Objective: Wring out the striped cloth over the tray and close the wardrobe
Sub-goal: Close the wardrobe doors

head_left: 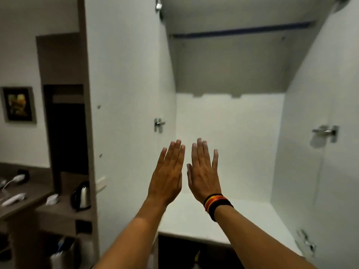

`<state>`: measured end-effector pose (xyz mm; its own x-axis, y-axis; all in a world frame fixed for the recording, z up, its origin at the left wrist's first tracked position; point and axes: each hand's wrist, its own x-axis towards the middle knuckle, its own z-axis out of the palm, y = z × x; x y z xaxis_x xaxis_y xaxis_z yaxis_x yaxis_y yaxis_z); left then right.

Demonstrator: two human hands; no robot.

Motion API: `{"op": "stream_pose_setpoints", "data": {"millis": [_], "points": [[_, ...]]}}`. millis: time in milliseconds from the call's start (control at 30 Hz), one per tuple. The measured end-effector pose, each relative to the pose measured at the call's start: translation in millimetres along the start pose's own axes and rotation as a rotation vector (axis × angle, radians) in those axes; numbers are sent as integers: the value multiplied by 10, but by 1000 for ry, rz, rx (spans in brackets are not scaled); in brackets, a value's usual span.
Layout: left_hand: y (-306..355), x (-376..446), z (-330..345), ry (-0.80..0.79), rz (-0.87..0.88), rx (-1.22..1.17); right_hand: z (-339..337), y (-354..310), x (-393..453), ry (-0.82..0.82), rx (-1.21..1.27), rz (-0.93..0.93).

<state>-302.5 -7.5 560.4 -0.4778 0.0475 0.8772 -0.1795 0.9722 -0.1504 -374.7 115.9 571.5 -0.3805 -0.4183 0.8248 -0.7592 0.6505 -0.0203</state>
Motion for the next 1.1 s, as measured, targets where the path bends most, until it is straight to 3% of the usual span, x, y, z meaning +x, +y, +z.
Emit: {"op": "stream_pose_setpoints", "data": {"millis": [333, 500, 733, 833, 967, 1033, 1100], "points": [[1052, 1872, -342, 293, 246, -207, -1638, 1338, 816, 393, -195, 176], [2030, 2399, -537, 390, 403, -371, -2538, 1853, 507, 603, -258, 279], [3566, 2607, -1055, 444, 598, -667, -3475, 2348, -544, 887, -336, 249], [4096, 2597, -1295, 373, 742, -638, -3632, 2681, -941, 949, -97, 583], [4542, 2551, -1421, 142, 925, -389, -3603, 3056, -1027, 826, 680, 1194], [4593, 2570, -1386, 51, 929, -281, -3518, 3123, -984, 788, 828, 1269], [4538, 2596, -1334, 65, 954, -221, -3425, 3158, -930, 845, 827, 1283]]}}
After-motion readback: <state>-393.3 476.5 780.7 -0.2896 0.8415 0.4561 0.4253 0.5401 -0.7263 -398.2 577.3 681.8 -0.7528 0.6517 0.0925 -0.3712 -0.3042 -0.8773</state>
